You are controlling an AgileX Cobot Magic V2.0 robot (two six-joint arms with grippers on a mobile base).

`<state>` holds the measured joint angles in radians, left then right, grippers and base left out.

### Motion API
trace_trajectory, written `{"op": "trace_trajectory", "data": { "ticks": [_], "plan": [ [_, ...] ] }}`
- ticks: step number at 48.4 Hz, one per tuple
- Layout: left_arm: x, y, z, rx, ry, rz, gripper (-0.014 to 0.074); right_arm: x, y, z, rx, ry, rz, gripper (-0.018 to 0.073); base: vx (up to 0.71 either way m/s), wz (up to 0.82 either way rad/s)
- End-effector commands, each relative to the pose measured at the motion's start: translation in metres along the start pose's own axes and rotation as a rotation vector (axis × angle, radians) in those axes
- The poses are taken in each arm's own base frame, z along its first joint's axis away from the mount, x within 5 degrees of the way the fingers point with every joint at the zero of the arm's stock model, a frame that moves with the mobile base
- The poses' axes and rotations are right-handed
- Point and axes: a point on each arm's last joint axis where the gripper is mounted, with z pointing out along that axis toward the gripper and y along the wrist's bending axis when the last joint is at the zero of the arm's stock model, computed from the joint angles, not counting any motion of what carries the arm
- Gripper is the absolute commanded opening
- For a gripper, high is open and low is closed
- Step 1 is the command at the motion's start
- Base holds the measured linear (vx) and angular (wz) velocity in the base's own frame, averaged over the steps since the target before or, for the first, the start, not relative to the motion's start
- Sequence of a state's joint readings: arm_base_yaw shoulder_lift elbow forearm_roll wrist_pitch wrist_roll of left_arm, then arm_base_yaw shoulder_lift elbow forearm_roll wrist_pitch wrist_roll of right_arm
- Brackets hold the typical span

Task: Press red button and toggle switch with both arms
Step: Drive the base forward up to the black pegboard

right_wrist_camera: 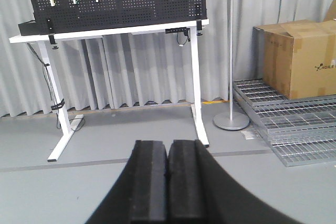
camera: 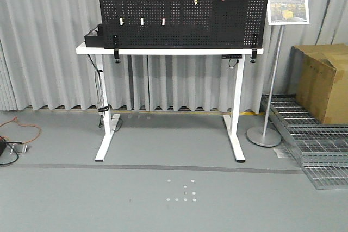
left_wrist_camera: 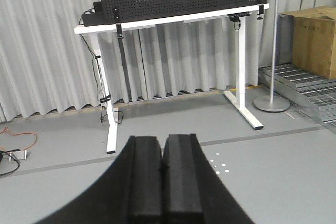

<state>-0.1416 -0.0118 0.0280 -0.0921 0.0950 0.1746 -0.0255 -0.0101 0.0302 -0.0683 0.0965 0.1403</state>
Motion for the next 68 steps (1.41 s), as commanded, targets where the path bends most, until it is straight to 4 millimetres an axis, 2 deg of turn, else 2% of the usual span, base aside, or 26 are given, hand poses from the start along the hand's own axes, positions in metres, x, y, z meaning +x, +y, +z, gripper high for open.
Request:
{"op": "trace_trajectory", "data": {
  "ticks": [1, 42, 68],
  "plan": [
    [0.0029, 0.0005, 0.0002, -0.014, -0.065, -0.008, 0.0001, -0.0044, 0.0004, -0.0010, -0.005, -0.088, -0.005, -0.0003, 0.00, 0.00],
    [0.0029, 0.0005, 0.0002, -0.014, -0.065, -0.008, 0.0001, -0.0043, 0.0004, -0.0010, -0.005, -0.087, -0.005, -0.0003, 0.02, 0.00],
    [0.0029, 0.0005, 0.0002, -0.014, -0.065, -0.008, 0.0001, -0.0044, 0.0004, -0.0010, -0.005, -0.088, -0.005, -0.0003, 0.28, -0.02]
  ]
}}
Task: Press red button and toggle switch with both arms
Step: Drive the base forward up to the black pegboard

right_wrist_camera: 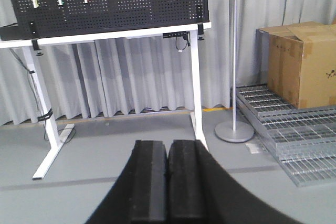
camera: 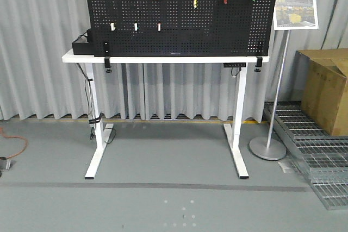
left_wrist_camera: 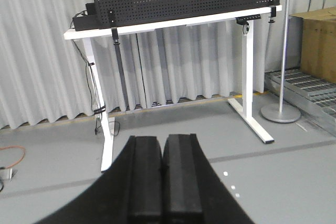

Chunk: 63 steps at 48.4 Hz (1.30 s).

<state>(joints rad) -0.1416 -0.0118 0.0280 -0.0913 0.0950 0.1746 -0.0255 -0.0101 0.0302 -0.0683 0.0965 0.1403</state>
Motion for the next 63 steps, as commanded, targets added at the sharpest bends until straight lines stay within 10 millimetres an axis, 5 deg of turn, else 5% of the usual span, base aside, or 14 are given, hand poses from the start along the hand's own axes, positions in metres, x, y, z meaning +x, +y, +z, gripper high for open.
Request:
{"op": "trace_trajectory", "data": {
  "ticks": [1, 63],
  "plan": [
    [0.0029, 0.0005, 0.0002, -0.014, -0.065, -0.009, 0.0001, -0.0044, 0.0004, -0.0010, -0.005, -0.088, -0.005, -0.0003, 0.40, -0.04],
    [0.0029, 0.0005, 0.0002, -0.014, -0.065, -0.009, 0.0001, -0.0043, 0.0004, -0.0010, -0.005, -0.087, -0.005, -0.0003, 0.47, 0.00]
  ]
}}
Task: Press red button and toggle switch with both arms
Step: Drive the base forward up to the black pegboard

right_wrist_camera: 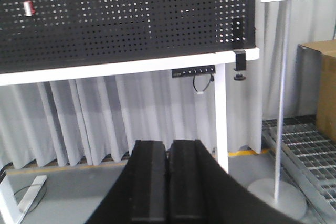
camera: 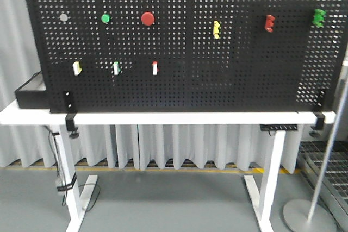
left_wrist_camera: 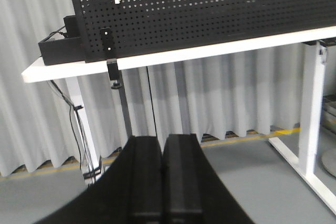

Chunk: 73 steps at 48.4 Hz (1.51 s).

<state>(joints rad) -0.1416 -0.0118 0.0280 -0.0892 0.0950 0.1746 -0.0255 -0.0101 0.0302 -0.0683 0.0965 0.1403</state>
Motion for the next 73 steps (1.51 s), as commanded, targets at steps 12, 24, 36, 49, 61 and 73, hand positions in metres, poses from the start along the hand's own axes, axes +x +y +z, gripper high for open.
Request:
{"op": "trace_trajectory", "data": {
  "ticks": [12, 24, 36, 49, 61, 73],
  "plan": [
    [0.0029, 0.0005, 0.0002, -0.014, -0.065, -0.011, 0.0001, -0.0043, 0.0004, -0.0010, -0.005, -0.087, -0.005, -0.0003, 0.46, 0.01],
    [0.0029, 0.0005, 0.0002, -0.014, -0.065, -0.011, 0.0001, -0.0043, 0.0004, -0.0010, -0.005, -0.087, -0.005, -0.0003, 0.42, 0.00],
    [0.0029, 0.0005, 0.0002, -0.014, -0.065, -0.011, 0.0001, -0.0043, 0.0004, -0.0010, -0.005, -0.087, -0.005, -0.0003, 0.37, 0.02],
    [0.0029, 0.0005, 0.0002, -0.014, -0.065, -0.011, 0.0001, -0.0043, 0.0004, -0.0010, -0.005, -0.087, -0.005, -0.0003, 0.31, 0.07],
    [0.0029, 0.0005, 0.0002, -0.014, -0.065, -0.011, 0.0001, -0.0043, 0.0004, -0.0010, -0.005, -0.087, -0.005, -0.0003, 0.19, 0.03],
    [0.0029, 0.0005, 0.0002, -0.014, -0.065, -0.011, 0.0001, -0.0043, 0.0004, -0.0010, -0.005, -0.087, -0.005, -0.0003, 0.06, 0.00]
  ]
}}
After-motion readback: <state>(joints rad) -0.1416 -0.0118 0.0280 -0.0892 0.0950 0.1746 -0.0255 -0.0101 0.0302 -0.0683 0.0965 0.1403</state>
